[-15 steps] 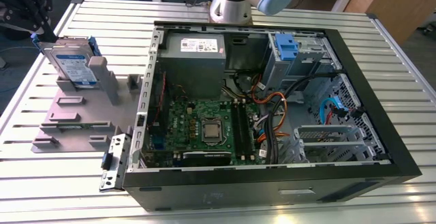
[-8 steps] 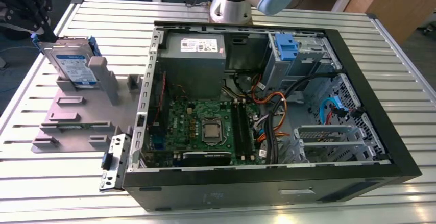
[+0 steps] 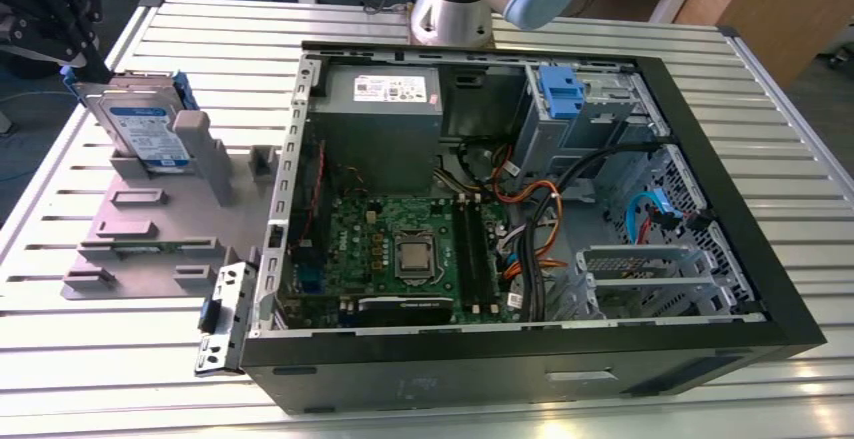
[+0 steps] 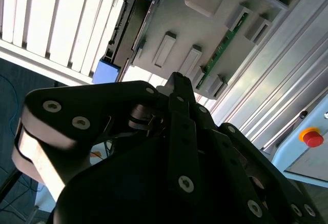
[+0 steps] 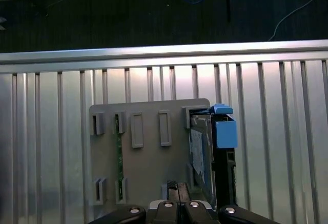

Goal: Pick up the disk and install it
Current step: 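Pick up the disk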

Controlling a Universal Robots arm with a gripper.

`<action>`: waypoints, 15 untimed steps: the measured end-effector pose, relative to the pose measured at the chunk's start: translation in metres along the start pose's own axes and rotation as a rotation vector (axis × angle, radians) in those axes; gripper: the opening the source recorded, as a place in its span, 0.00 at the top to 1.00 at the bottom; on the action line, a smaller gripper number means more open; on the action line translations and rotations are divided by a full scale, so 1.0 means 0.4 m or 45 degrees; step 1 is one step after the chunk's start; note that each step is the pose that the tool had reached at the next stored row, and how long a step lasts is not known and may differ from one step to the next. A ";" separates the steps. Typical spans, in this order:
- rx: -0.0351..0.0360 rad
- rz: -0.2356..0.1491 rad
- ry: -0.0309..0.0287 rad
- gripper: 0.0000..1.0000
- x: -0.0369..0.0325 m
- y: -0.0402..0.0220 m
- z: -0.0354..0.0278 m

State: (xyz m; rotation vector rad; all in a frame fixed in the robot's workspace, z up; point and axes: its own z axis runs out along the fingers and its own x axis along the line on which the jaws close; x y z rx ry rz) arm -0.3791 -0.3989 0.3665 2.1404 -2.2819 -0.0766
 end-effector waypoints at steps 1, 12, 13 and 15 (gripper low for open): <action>0.0000 0.000 0.0000 0.89 0.000 0.000 0.000; -0.0001 0.000 -0.0005 0.59 0.000 0.000 0.000; -0.0001 0.000 -0.0005 0.59 0.000 0.000 0.000; -0.0001 0.000 -0.0006 0.47 0.000 0.000 0.000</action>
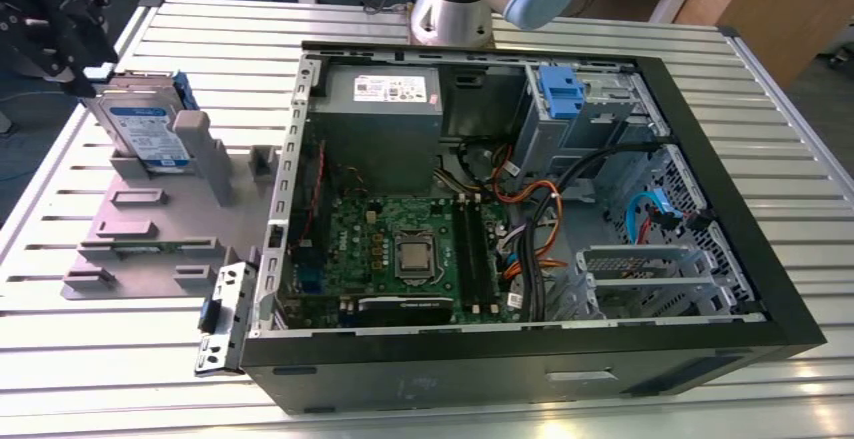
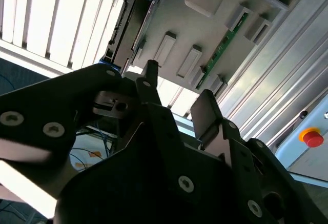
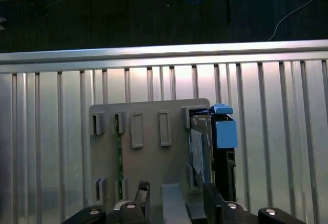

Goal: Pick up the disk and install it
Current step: 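Pick up the disk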

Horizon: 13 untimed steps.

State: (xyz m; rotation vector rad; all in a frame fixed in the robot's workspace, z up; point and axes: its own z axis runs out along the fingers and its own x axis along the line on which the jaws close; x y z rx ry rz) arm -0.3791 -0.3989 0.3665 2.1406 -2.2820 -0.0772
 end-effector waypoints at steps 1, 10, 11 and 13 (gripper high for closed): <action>0.0000 0.000 0.0000 0.47 0.000 0.000 0.000; 0.0001 0.000 -0.0003 0.41 0.000 0.000 0.000; 0.0001 0.000 -0.0004 0.41 0.000 0.000 0.000; 0.0001 0.000 -0.0004 0.41 0.000 0.000 0.000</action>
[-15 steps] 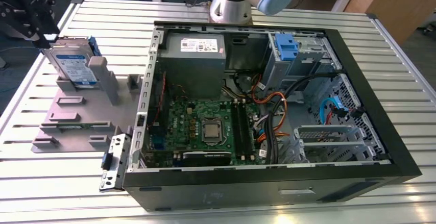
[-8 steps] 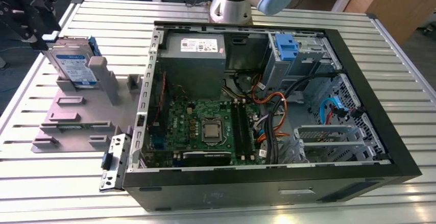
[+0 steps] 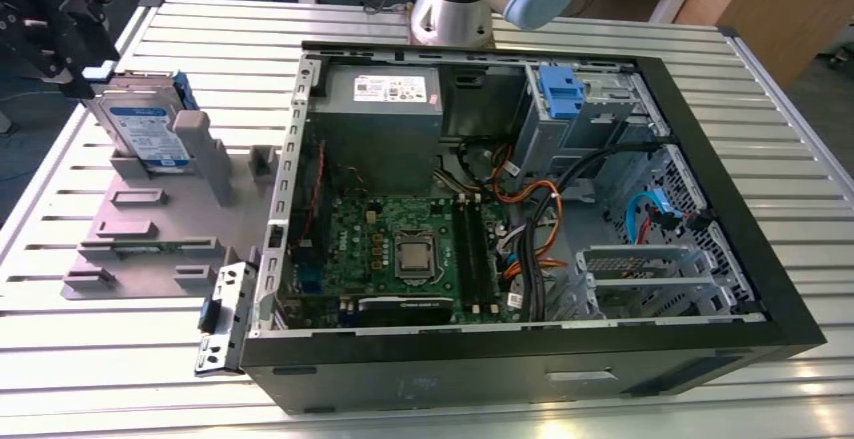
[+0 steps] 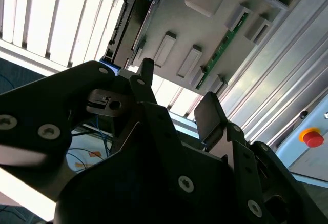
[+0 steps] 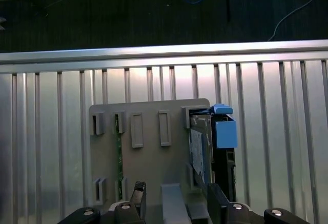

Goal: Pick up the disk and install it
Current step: 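Pick up the disk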

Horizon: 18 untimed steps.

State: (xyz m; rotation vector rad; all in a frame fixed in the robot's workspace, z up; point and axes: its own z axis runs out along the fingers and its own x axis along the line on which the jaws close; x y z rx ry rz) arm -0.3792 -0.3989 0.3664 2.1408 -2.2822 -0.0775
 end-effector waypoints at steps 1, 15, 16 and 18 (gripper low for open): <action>-0.0001 0.000 -0.0004 0.41 0.000 0.000 0.000; -0.0012 0.005 -0.0206 0.41 -0.003 0.002 0.011; -0.0012 0.005 -0.0208 0.41 -0.003 0.002 0.012; -0.0011 0.005 -0.0211 0.41 -0.003 0.002 0.012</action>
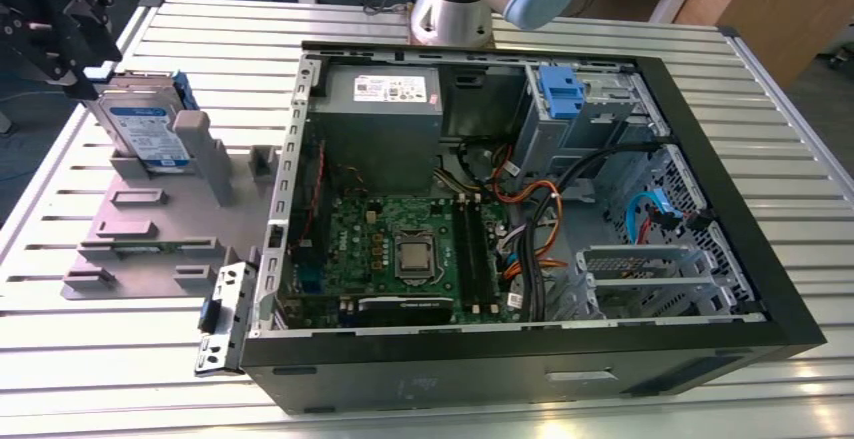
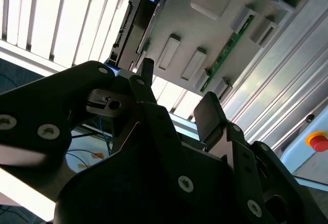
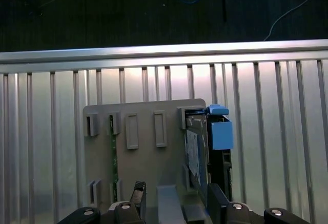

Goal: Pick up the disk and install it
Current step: 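Pick up the disk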

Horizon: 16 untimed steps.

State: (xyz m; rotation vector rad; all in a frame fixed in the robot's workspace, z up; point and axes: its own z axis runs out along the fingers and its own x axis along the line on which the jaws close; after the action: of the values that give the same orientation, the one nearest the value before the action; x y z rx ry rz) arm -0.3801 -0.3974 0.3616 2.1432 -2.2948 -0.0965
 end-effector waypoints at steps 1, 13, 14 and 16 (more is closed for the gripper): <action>0.0000 0.000 -0.0003 0.41 0.000 0.000 0.000; -0.0005 0.016 -0.0146 0.41 -0.003 0.003 0.007; -0.0004 0.017 -0.0170 0.41 -0.003 0.003 0.008; -0.0006 0.018 -0.0220 0.41 -0.003 0.003 0.009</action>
State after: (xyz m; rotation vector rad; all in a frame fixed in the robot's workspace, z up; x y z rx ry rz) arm -0.3814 -0.3958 0.3580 2.1340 -2.3186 -0.1160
